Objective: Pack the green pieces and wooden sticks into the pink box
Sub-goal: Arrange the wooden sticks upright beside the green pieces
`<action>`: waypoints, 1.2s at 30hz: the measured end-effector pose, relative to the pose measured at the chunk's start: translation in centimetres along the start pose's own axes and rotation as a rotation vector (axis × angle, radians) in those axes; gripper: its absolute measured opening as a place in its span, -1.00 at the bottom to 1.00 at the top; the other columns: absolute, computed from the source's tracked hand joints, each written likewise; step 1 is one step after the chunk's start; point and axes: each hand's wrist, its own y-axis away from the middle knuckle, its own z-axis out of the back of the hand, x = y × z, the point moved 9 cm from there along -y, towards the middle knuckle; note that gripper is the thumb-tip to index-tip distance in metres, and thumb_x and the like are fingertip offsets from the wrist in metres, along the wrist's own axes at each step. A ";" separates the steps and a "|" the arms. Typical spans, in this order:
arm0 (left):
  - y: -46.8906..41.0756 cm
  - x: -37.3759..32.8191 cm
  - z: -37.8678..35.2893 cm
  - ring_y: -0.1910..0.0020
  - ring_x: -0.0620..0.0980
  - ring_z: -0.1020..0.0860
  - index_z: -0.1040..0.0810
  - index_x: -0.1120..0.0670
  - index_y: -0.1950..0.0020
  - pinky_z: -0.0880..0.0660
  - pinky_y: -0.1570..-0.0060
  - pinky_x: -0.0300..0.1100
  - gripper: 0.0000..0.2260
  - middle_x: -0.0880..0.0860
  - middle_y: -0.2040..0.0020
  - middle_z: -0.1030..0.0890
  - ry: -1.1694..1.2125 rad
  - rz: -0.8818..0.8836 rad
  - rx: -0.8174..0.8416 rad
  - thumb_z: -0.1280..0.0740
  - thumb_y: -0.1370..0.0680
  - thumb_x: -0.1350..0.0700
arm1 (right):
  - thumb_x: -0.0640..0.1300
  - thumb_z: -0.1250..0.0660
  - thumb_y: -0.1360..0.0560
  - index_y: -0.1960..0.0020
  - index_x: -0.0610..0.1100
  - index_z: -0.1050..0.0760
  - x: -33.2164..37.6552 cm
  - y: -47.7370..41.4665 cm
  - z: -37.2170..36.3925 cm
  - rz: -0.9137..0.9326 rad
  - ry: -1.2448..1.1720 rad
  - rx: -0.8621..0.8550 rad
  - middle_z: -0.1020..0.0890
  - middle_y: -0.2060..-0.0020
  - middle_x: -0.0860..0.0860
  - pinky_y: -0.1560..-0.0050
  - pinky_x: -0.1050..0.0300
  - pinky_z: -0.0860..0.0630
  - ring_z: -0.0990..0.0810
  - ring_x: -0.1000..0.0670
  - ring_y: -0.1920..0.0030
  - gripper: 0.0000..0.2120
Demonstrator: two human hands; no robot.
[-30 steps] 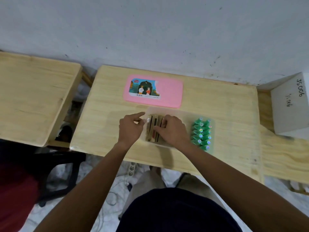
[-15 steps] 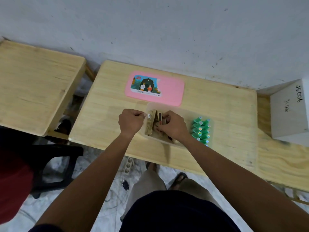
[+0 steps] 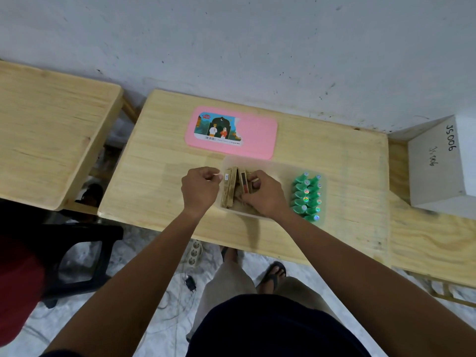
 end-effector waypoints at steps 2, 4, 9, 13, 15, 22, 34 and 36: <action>1.1 -2.6 -0.2 0.14 -0.01 -0.64 -0.68 0.01 -0.08 -0.57 0.01 -0.10 -0.80 -0.01 0.02 -0.67 -0.200 -0.227 -0.067 -0.43 -0.48 0.18 | -0.14 -0.51 -0.29 -0.07 -0.02 -0.54 -0.5 -0.1 0.4 -0.024 -0.017 -0.006 -0.57 0.23 0.12 0.25 0.23 -0.42 -0.56 0.03 0.17 -0.63; 2.4 -5.1 -1.4 0.16 0.04 -0.61 -0.68 0.06 -0.06 -0.54 0.10 -0.11 -0.79 0.04 0.04 -0.65 -0.335 -0.446 -0.054 -0.38 -0.47 0.24 | -0.11 -0.50 -0.29 -0.04 0.01 -0.54 -0.8 -0.1 0.7 -0.041 -0.023 -0.008 -0.61 0.25 0.13 0.23 0.21 -0.49 -0.59 0.01 0.20 -0.66; 3.7 -5.4 -5.2 0.13 0.21 -0.62 -0.61 0.15 0.08 -0.42 0.29 -0.07 -0.91 0.17 0.11 -0.64 -0.848 -0.416 0.158 -0.32 -0.50 0.27 | -0.09 -0.41 -0.36 0.03 0.04 -0.50 -2.1 0.0 1.0 -0.120 -0.078 -0.042 -0.68 0.31 0.06 0.26 0.14 -0.55 -0.64 0.03 0.30 -0.79; 3.6 -5.9 -6.4 0.05 0.21 -0.63 -0.61 0.18 0.02 -0.46 0.25 -0.09 -0.85 0.19 0.04 -0.64 -0.919 -0.339 0.205 -0.31 -0.48 0.34 | -0.11 -0.42 -0.39 -0.03 -0.01 -0.49 -2.8 0.2 1.5 -0.160 -0.117 -0.045 -0.67 0.29 0.02 0.32 0.20 -0.45 -0.60 0.03 0.34 -0.76; 3.1 -6.2 -6.5 0.05 0.21 -0.63 -0.60 0.19 0.02 -0.46 0.25 -0.08 -0.84 0.19 0.05 -0.65 -0.884 -0.333 0.187 -0.30 -0.48 0.36 | -0.14 -0.41 -0.38 -0.05 -0.04 -0.49 -3.2 0.3 1.7 -0.182 -0.106 -0.048 -0.67 0.28 0.00 0.26 0.15 -0.53 -0.61 -0.01 0.31 -0.74; 2.1 -4.4 -7.0 0.15 0.17 -0.61 -0.59 0.16 0.10 -0.39 0.30 -0.15 -0.85 0.13 0.17 -0.64 -0.589 -0.199 0.209 -0.33 -0.39 0.34 | -0.17 -0.42 -0.39 0.00 -0.06 -0.53 -4.1 0.5 1.8 -0.259 -0.237 -0.022 -0.70 0.30 -0.03 0.36 0.22 -0.46 -0.59 0.06 0.40 -0.81; 1.8 -3.8 -6.4 0.13 0.17 -0.65 -0.68 0.20 0.11 -0.58 0.18 -0.10 -0.81 0.17 0.16 -0.68 -0.389 -0.129 0.315 -0.28 -0.46 0.36 | -0.15 -0.44 -0.41 -0.07 -0.08 -0.53 -4.0 0.5 2.4 -0.259 -0.173 0.015 -0.68 0.33 -0.03 0.34 0.17 -0.51 -0.61 0.00 0.39 -0.75; 2.2 -5.1 -5.7 0.19 0.19 -0.64 -0.63 0.17 0.19 -0.51 0.29 -0.10 -0.81 0.13 0.23 -0.66 -0.582 -0.287 0.213 -0.26 -0.43 0.38 | -0.10 -0.44 -0.40 -0.21 -0.06 -0.51 -3.6 0.4 2.7 -0.199 -0.043 -0.039 -0.69 0.14 -0.06 0.17 0.11 -0.56 -0.65 -0.04 0.17 -0.61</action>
